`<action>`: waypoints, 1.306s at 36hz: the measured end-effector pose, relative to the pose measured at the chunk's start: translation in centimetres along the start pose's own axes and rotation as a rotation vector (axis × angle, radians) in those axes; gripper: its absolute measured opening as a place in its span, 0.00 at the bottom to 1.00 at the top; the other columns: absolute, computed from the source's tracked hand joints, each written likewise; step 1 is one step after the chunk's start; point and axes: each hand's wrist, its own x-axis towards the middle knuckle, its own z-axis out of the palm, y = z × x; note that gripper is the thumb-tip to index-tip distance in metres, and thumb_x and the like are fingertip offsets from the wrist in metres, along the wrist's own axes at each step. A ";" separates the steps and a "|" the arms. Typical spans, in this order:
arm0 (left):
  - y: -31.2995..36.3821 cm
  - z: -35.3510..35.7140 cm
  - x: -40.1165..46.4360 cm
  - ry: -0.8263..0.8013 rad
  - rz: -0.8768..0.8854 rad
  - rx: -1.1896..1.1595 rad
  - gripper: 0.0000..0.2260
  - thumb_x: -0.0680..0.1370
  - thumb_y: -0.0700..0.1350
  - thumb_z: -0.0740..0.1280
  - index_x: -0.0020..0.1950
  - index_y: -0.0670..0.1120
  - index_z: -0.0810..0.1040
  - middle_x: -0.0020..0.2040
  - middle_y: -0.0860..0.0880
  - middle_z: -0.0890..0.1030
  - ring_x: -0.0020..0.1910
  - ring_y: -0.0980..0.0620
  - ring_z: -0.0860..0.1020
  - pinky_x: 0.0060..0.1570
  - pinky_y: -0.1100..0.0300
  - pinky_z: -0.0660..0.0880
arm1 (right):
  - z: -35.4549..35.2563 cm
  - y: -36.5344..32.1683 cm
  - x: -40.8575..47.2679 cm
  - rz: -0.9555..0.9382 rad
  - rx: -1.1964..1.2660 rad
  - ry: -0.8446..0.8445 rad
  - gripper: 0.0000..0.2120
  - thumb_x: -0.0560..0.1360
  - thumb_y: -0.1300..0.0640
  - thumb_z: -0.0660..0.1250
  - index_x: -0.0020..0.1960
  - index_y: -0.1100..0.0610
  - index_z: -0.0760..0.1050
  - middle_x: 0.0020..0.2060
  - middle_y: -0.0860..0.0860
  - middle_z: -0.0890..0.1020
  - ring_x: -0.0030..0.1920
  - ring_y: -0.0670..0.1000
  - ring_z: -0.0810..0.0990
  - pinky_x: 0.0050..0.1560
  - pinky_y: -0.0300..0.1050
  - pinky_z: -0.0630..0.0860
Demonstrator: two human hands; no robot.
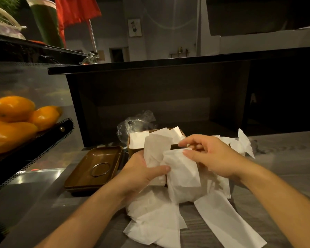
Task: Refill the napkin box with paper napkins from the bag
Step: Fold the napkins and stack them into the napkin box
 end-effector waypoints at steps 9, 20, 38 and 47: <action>-0.6 0.0 0.5 0.091 -0.049 -0.032 0.23 0.70 0.47 0.80 0.63 0.56 0.77 0.55 0.52 0.84 0.55 0.48 0.82 0.57 0.42 0.80 | 1.2 -0.1 -0.5 -0.145 -0.400 -0.193 0.27 0.64 0.43 0.82 0.57 0.34 0.73 0.63 0.28 0.62 0.65 0.34 0.63 0.61 0.32 0.66; -0.5 0.2 0.8 0.156 -0.030 -0.080 0.18 0.71 0.45 0.79 0.55 0.56 0.77 0.53 0.52 0.83 0.53 0.49 0.81 0.58 0.42 0.79 | 0.9 0.9 0.1 -0.379 -0.346 0.170 0.08 0.76 0.56 0.73 0.46 0.41 0.82 0.49 0.36 0.78 0.55 0.38 0.77 0.52 0.34 0.78; 0.4 0.6 -0.4 0.060 0.181 -0.108 0.19 0.65 0.57 0.77 0.54 0.61 0.78 0.47 0.59 0.84 0.49 0.56 0.83 0.46 0.60 0.81 | 0.7 0.1 0.2 -0.108 -0.188 0.085 0.10 0.73 0.43 0.74 0.53 0.40 0.79 0.47 0.36 0.81 0.51 0.40 0.79 0.47 0.35 0.79; 0.8 0.9 -0.6 0.099 0.075 -0.294 0.04 0.83 0.50 0.63 0.57 0.57 0.74 0.55 0.51 0.81 0.54 0.50 0.80 0.51 0.54 0.79 | 1.5 -0.3 0.1 -0.144 -0.103 0.091 0.03 0.79 0.53 0.69 0.47 0.46 0.80 0.42 0.39 0.82 0.46 0.38 0.80 0.41 0.29 0.78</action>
